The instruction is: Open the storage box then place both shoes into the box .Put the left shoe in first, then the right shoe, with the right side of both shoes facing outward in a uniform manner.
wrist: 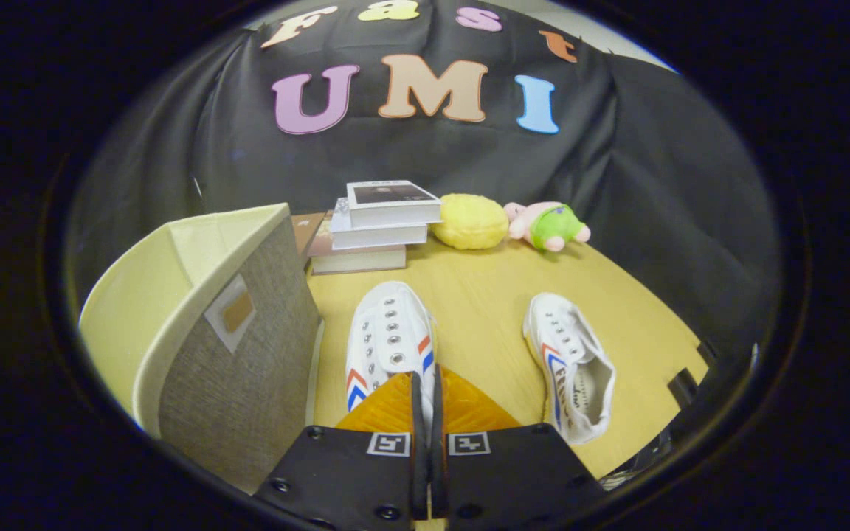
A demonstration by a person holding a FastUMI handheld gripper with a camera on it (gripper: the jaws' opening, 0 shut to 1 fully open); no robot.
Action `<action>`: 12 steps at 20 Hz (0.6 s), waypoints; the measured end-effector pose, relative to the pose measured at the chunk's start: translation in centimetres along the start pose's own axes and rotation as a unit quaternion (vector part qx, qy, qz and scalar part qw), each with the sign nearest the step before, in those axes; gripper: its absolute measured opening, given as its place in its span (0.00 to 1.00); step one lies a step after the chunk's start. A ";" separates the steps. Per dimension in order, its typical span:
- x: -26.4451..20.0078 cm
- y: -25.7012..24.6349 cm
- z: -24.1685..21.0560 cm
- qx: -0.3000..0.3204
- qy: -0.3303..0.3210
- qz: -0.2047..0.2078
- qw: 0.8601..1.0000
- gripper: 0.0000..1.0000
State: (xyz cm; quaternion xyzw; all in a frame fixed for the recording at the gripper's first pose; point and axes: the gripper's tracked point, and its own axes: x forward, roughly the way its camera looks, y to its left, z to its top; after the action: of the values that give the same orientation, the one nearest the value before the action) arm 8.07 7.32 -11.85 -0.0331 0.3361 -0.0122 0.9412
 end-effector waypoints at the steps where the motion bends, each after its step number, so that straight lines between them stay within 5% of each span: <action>1: -0.6 -0.3 0.8 0.004 -0.006 -0.005 1.000 0.05; 9: -8.2 0.4 11.6 0.009 -0.102 -0.023 0.995 0.05; 12: -11.6 4.3 14.9 0.047 -0.134 0.018 0.990 0.05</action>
State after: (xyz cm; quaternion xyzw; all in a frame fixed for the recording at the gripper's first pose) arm 8.56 12.93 6.69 0.0159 0.2069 -0.0066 0.9782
